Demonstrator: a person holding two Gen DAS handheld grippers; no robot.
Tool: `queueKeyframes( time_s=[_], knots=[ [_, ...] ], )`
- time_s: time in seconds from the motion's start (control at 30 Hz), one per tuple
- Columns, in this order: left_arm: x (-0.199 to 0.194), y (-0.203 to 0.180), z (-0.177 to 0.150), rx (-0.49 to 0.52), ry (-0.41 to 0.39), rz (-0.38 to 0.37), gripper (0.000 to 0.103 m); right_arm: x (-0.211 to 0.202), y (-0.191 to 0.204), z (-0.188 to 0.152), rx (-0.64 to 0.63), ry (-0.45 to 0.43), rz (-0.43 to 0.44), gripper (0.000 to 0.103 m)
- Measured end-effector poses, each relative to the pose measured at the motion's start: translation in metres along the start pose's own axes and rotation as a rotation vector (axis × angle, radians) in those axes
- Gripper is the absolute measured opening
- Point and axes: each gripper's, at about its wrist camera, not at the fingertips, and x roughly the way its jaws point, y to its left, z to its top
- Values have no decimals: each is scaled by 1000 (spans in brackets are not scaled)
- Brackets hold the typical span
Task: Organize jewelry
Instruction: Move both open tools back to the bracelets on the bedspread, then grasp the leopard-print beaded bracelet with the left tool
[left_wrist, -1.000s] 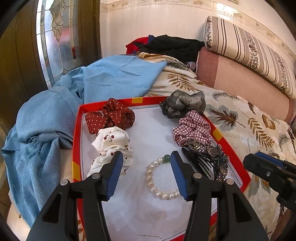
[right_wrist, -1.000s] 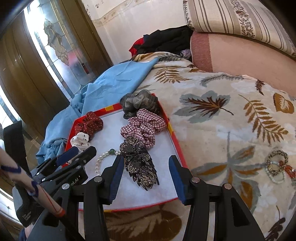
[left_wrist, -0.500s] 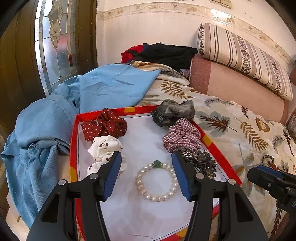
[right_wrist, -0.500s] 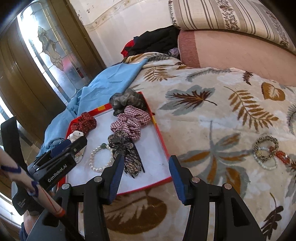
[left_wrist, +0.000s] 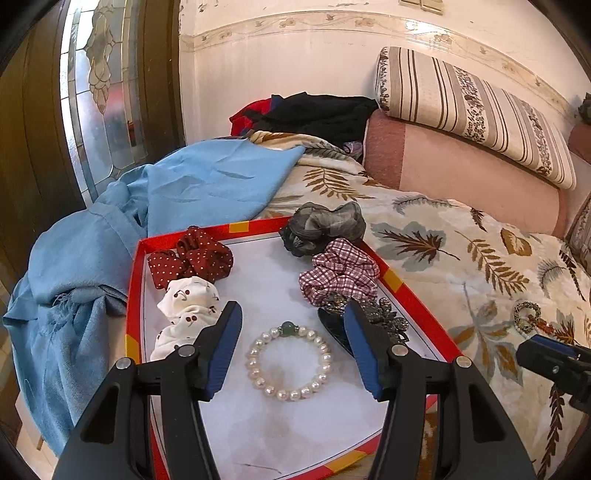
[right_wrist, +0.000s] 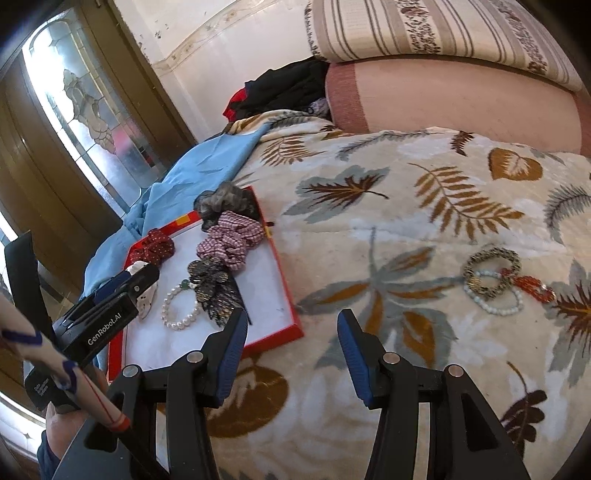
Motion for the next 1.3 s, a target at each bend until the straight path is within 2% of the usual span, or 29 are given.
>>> queueKeyframes(
  time_s=[0.57, 0.87, 1.07, 1.17, 1.3],
  knots=[
    [-5, -35, -8, 73, -13, -7, 57, -44, -68, -15, 68, -29, -74, 57],
    [-23, -67, -12, 116, -48, -46, 58, -67, -112, -20, 136, -63, -105, 57],
    [-30, -115, -12, 182, -6, -149, 64, -79, -154, -19, 229, -94, -125, 57],
    [-20, -147, -10, 193, 57, -226, 64, -88, -175, -17, 292, -114, -113, 57],
    [16, -204, -5, 231, 189, -343, 64, -103, -197, -14, 366, -139, -92, 57]
  ],
)
